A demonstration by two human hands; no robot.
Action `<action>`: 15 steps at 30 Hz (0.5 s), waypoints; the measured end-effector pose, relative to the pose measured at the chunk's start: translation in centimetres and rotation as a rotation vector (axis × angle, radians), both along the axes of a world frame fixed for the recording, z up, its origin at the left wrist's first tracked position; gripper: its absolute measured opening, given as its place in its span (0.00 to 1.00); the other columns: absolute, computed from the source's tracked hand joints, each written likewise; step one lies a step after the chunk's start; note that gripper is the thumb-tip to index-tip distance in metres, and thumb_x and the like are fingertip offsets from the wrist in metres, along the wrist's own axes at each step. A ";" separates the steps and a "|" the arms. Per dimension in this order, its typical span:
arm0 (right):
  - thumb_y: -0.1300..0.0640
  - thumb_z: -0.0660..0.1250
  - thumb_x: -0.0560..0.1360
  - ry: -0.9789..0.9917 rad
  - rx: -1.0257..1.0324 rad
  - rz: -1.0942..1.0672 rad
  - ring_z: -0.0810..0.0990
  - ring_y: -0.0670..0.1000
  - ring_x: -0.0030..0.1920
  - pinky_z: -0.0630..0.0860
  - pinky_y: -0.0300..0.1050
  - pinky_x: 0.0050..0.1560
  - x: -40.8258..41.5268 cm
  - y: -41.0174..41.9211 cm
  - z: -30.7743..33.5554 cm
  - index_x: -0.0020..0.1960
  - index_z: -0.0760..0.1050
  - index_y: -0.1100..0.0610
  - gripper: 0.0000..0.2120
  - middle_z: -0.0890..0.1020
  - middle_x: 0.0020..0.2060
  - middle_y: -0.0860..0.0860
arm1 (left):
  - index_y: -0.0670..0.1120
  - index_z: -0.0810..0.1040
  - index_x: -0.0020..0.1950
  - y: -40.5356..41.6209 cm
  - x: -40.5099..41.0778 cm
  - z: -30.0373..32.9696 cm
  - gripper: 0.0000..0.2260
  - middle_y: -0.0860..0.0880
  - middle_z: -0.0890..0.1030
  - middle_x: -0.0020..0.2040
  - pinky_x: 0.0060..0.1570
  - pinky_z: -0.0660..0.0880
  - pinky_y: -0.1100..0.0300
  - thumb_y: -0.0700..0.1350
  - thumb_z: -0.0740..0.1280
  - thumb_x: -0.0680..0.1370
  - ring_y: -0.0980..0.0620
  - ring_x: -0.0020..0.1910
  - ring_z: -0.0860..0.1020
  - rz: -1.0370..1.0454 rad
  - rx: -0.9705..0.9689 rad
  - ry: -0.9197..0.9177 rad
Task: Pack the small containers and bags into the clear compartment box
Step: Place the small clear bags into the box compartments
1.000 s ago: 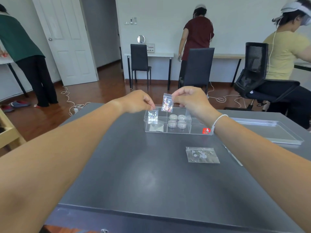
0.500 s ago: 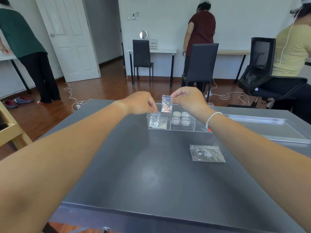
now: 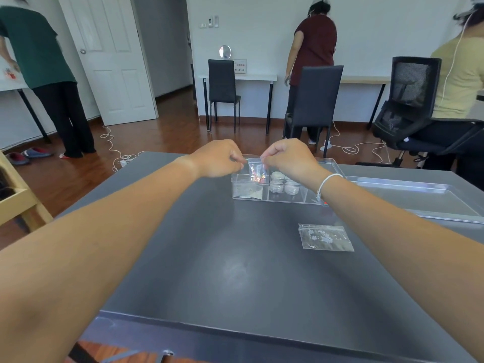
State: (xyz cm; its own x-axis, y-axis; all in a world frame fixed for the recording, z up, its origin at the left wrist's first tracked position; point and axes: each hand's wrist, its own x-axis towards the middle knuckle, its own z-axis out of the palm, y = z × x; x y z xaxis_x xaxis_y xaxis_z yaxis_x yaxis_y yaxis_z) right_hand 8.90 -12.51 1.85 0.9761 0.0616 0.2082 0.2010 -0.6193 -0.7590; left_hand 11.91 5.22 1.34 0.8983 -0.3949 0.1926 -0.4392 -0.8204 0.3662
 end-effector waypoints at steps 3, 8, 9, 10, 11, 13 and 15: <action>0.63 0.64 0.69 0.011 -0.033 0.007 0.77 0.49 0.38 0.73 0.38 0.35 -0.2 0.1 -0.2 0.31 0.79 0.52 0.11 0.81 0.34 0.45 | 0.46 0.80 0.57 0.2 -0.1 -0.2 0.12 0.50 0.76 0.63 0.60 0.61 0.65 0.44 0.63 0.76 0.52 0.62 0.72 0.001 -0.009 0.010; 0.58 0.66 0.71 0.012 -0.110 0.004 0.78 0.50 0.44 0.76 0.50 0.54 -0.4 0.4 -0.4 0.35 0.79 0.52 0.07 0.81 0.39 0.47 | 0.44 0.77 0.61 0.5 -0.3 -0.4 0.14 0.48 0.73 0.68 0.66 0.59 0.62 0.46 0.61 0.78 0.50 0.67 0.69 0.029 -0.011 0.013; 0.57 0.66 0.71 0.012 -0.133 -0.001 0.79 0.52 0.48 0.74 0.53 0.58 -0.4 0.5 -0.5 0.36 0.79 0.52 0.06 0.82 0.41 0.48 | 0.44 0.77 0.62 0.6 -0.4 -0.5 0.15 0.48 0.72 0.69 0.67 0.59 0.61 0.46 0.61 0.78 0.51 0.68 0.68 0.030 -0.004 0.014; 0.57 0.66 0.72 0.012 -0.154 -0.010 0.79 0.53 0.51 0.73 0.54 0.60 -0.5 0.5 -0.5 0.37 0.79 0.52 0.06 0.82 0.43 0.49 | 0.44 0.76 0.63 0.7 -0.5 -0.5 0.15 0.48 0.72 0.69 0.68 0.58 0.60 0.47 0.60 0.78 0.51 0.69 0.67 0.029 0.004 0.014; 0.57 0.66 0.72 0.009 -0.173 -0.023 0.78 0.54 0.53 0.72 0.54 0.62 -0.5 0.5 -0.5 0.38 0.79 0.52 0.06 0.83 0.46 0.49 | 0.44 0.75 0.63 0.7 -0.5 -0.6 0.16 0.48 0.71 0.70 0.69 0.58 0.59 0.47 0.60 0.78 0.51 0.70 0.67 0.028 0.012 0.013; 0.57 0.65 0.72 0.000 -0.206 -0.057 0.78 0.54 0.56 0.71 0.54 0.62 -0.6 0.5 -0.5 0.38 0.80 0.51 0.07 0.84 0.50 0.50 | 0.44 0.74 0.65 0.7 -0.7 -0.7 0.16 0.48 0.70 0.71 0.70 0.57 0.59 0.47 0.59 0.79 0.51 0.70 0.66 0.024 0.018 0.011; 0.58 0.64 0.72 -0.004 -0.233 -0.085 0.77 0.55 0.56 0.71 0.54 0.62 -0.6 0.5 -0.6 0.38 0.80 0.52 0.09 0.84 0.50 0.50 | 0.44 0.73 0.66 0.7 -0.8 -0.8 0.17 0.48 0.69 0.71 0.70 0.56 0.59 0.47 0.58 0.79 0.51 0.71 0.65 0.023 0.020 0.013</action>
State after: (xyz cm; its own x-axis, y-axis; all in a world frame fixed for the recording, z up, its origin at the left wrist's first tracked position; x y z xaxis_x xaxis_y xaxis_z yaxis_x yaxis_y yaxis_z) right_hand 8.27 -11.98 1.23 0.9791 0.0266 0.2015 0.1436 -0.7924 -0.5929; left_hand 11.14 5.94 0.50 0.9094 -0.3781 0.1735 -0.4159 -0.8371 0.3555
